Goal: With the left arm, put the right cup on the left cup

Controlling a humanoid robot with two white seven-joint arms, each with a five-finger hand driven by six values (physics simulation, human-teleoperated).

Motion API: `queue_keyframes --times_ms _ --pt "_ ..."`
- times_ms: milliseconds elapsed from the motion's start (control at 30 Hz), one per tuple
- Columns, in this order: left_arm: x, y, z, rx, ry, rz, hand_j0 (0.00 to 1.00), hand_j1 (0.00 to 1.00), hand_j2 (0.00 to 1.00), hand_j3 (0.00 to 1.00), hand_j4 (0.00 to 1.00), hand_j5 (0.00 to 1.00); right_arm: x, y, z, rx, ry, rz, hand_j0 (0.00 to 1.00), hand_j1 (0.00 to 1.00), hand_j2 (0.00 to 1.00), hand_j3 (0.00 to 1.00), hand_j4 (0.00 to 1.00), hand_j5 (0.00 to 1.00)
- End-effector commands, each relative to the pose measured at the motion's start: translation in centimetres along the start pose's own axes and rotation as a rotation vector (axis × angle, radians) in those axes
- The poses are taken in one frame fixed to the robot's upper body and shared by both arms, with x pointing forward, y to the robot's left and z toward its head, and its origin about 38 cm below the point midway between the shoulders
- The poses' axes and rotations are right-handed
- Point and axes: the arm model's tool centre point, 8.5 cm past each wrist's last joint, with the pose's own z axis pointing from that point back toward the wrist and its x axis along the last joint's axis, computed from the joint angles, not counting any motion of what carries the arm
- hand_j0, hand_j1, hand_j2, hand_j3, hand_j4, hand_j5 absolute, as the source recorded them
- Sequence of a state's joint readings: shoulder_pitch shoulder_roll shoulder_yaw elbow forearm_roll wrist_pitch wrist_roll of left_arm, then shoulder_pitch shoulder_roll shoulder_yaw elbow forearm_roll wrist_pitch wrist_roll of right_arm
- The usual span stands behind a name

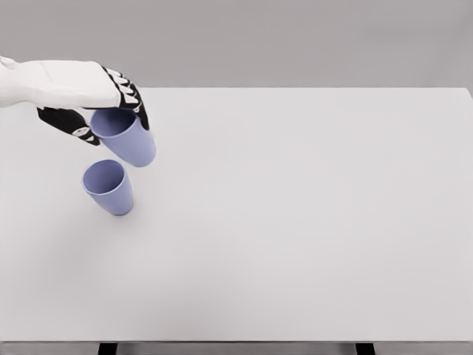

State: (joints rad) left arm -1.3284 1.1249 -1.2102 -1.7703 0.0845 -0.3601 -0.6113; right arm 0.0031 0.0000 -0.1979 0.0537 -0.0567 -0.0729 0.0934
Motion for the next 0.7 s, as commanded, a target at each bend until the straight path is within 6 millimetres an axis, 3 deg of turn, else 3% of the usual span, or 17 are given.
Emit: queue_keyframes --times_ms 0,200,667 --pt "-0.1 -0.1 0.7 0.005 -0.003 0.006 0.67 0.67 0.67 0.67 0.67 0.67 0.0 0.0 0.0 0.0 -0.001 0.0 1.0 1.0 1.0 1.0 1.0 1.0" --pt "-0.5 -0.7 2.6 0.005 0.015 0.011 0.67 0.67 0.67 0.67 0.67 0.67 0.0 0.0 0.0 0.0 0.001 0.0 1.0 1.0 1.0 1.0 1.0 1.0" --pt "-0.9 -0.9 4.6 0.032 0.032 0.078 0.67 0.67 0.67 0.67 0.67 0.67 0.0 0.0 0.0 0.0 -0.001 0.0 1.0 1.0 1.0 1.0 1.0 1.0"
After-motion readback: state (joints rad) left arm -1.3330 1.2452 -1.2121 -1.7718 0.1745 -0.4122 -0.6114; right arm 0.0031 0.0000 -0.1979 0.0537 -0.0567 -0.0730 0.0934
